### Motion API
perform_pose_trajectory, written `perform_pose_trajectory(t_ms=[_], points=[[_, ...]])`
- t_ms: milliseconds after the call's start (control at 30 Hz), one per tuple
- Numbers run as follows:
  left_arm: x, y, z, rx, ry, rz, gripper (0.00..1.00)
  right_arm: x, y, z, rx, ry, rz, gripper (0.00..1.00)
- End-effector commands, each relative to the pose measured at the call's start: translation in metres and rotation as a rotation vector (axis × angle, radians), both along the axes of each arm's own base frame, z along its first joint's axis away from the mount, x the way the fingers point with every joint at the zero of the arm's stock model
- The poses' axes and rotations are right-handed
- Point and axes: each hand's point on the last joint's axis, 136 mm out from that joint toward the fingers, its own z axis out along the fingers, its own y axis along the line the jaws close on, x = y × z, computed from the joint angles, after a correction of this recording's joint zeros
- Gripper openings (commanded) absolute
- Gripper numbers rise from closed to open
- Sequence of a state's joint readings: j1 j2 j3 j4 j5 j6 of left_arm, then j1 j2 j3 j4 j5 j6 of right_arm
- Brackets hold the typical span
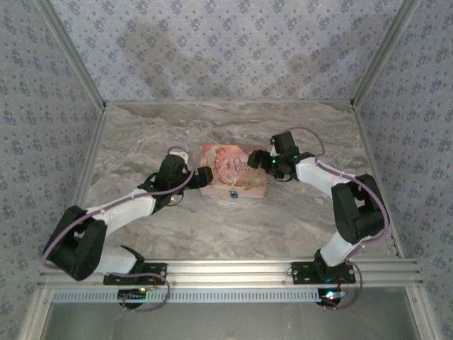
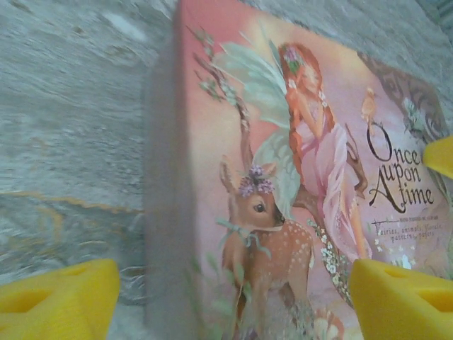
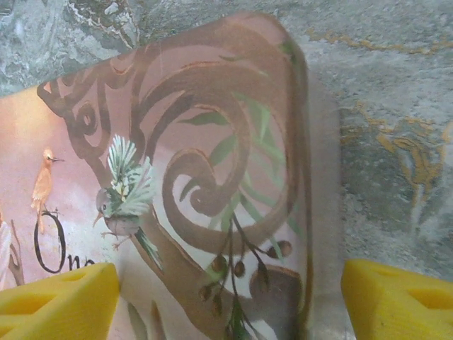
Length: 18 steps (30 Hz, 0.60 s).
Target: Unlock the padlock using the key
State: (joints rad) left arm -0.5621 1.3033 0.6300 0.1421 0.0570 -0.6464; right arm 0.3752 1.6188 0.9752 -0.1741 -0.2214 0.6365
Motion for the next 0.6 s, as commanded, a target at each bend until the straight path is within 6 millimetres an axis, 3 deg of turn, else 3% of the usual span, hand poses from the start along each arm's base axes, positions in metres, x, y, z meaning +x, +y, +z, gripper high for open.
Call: perform_pose_trajectory(t_ms=[0, 133, 233, 267, 333, 467, 567], points=[[-0.001, 0.03, 0.021, 0.045, -0.03, 0.11, 0.85, -0.009, -0.025, 0.014, -0.09, -0.008, -0.02, 0.84], [-0.023, 0.066, 0.03, 0.123, 0.008, 0.218, 0.84, -0.023, -0.043, 0.037, -0.167, -0.045, -0.041, 0.83], [-0.046, 0.095, 0.022, 0.192, 0.086, 0.3, 0.77, -0.039, -0.043, 0.061, -0.183, -0.095, -0.014, 0.82], [-0.053, 0.102, 0.018, 0.211, 0.119, 0.322, 0.71, -0.046, -0.041, 0.068, -0.182, -0.11, 0.001, 0.81], [-0.065, 0.111, 0.01, 0.221, 0.178, 0.353, 0.62, -0.059, -0.036, 0.081, -0.178, -0.136, 0.033, 0.79], [-0.078, 0.116, -0.011, 0.205, 0.277, 0.41, 0.58, -0.089, -0.023, 0.101, -0.177, -0.181, 0.104, 0.77], [-0.077, 0.119, -0.024, 0.211, 0.299, 0.446, 0.56, -0.109, -0.006, 0.11, -0.146, -0.217, 0.177, 0.76]])
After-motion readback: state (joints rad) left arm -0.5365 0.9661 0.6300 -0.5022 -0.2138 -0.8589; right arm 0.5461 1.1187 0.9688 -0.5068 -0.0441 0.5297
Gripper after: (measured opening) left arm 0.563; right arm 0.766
